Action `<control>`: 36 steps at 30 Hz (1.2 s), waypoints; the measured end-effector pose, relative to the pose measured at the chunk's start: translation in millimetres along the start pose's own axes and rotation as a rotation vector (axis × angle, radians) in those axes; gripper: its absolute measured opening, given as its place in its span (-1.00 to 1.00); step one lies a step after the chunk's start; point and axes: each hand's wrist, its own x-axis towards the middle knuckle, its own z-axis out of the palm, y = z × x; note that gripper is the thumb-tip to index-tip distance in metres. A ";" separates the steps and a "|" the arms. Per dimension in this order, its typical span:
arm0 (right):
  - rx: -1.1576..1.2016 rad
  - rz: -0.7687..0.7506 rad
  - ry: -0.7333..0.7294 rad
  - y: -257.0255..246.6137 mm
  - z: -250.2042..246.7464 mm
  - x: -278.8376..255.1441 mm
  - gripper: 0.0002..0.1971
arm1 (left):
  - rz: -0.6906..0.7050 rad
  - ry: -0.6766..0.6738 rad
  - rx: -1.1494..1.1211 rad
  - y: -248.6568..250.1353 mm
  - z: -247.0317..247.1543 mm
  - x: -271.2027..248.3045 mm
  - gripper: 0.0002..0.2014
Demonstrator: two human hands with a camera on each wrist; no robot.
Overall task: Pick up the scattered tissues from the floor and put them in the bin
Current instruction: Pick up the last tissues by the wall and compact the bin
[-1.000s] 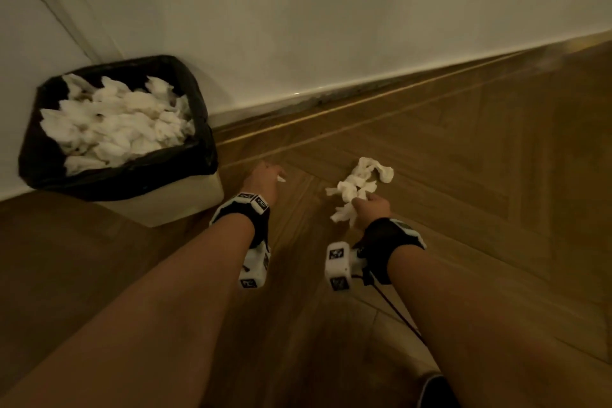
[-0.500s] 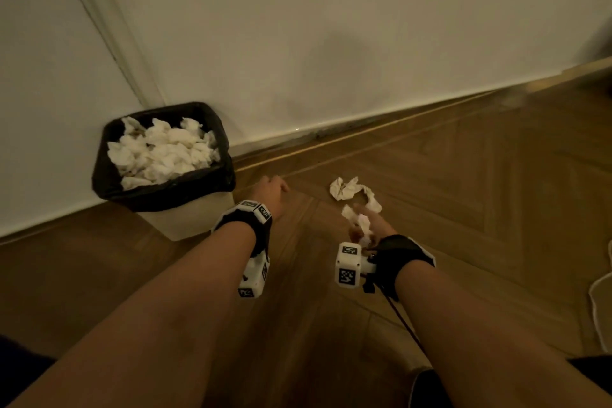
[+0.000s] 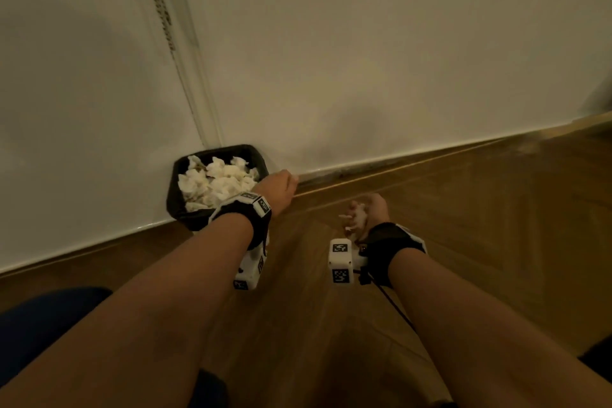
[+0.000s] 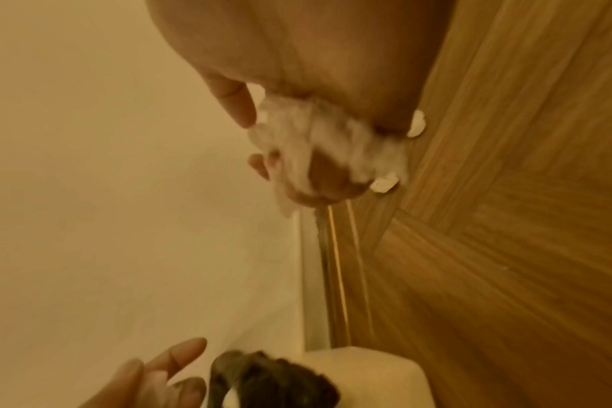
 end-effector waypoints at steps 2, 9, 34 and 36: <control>0.116 0.009 -0.060 -1.6 21.2 -0.8 -0.77 | -0.014 0.071 -0.003 -8.1 -25.2 -2.6 -0.72; -0.625 -0.282 -0.107 -2.9 99.9 9.7 -0.60 | -0.223 0.300 -0.103 -70.1 -99.0 -7.4 -0.76; -2.302 -0.506 -0.379 98.4 210.3 80.9 -0.41 | -0.269 -0.237 0.145 -148.3 -27.5 10.3 -0.68; -2.296 -0.456 -0.380 94.6 212.1 82.0 -0.42 | -0.220 -0.301 0.264 -149.9 -25.0 12.3 -0.65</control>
